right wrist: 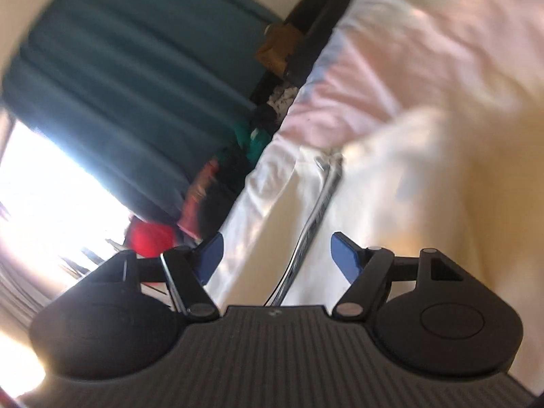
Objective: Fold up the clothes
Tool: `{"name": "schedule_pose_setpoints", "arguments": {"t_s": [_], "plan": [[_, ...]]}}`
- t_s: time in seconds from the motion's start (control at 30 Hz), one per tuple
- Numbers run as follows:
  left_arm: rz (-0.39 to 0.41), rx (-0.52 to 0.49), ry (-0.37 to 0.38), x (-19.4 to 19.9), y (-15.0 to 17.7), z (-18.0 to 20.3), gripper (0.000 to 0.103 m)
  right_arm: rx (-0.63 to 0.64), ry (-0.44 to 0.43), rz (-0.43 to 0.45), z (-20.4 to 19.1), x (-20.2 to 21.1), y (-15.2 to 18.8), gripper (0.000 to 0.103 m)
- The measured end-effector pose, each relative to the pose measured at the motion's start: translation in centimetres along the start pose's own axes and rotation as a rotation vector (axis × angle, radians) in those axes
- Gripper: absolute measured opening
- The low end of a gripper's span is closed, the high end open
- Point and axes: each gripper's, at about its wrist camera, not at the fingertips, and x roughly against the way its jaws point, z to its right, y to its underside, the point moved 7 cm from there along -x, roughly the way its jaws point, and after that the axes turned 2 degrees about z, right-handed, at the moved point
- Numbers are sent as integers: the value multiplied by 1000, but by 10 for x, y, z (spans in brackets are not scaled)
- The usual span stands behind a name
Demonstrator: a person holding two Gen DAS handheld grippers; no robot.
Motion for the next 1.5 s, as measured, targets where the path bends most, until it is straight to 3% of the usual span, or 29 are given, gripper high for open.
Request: {"name": "schedule_pose_setpoints", "arguments": {"t_s": [0.13,0.27,0.37,0.43,0.57,0.67,0.73,0.77,0.8,0.83,1.0,1.17,1.4,1.5], "plan": [[-68,77,32,10,9,-8,76,-35,21,-84,19,35,19,73],[-118,268,44,-2,19,-38,76,-78,-12,-244,17,33,30,72],[-144,399,46,-20,27,-62,74,-26,11,-300,15,21,40,71],[-116,437,53,-30,25,-71,71,-16,77,-339,23,11,50,69],[-47,475,40,-47,14,-80,61,9,113,-314,30,-4,56,65],[-4,492,-7,-60,4,-85,49,36,106,-230,26,-19,45,65],[30,482,-30,-64,-1,-89,29,53,107,-164,28,-33,32,62],[54,472,-24,-71,-8,-84,28,77,127,-134,30,-41,26,58],[75,469,-14,-71,-12,-83,24,103,154,-108,34,-48,19,43],[89,471,-7,-70,-16,-83,21,126,180,-82,39,-54,13,35],[155,447,26,-56,-39,-70,16,216,194,-23,26,-57,9,19],[185,448,59,-20,-47,-66,15,194,110,28,-3,-21,-4,15],[281,455,97,71,-64,-87,14,123,67,-33,-13,36,-12,15],[304,466,51,103,-59,-109,15,42,41,-74,-16,63,-12,15]]}}
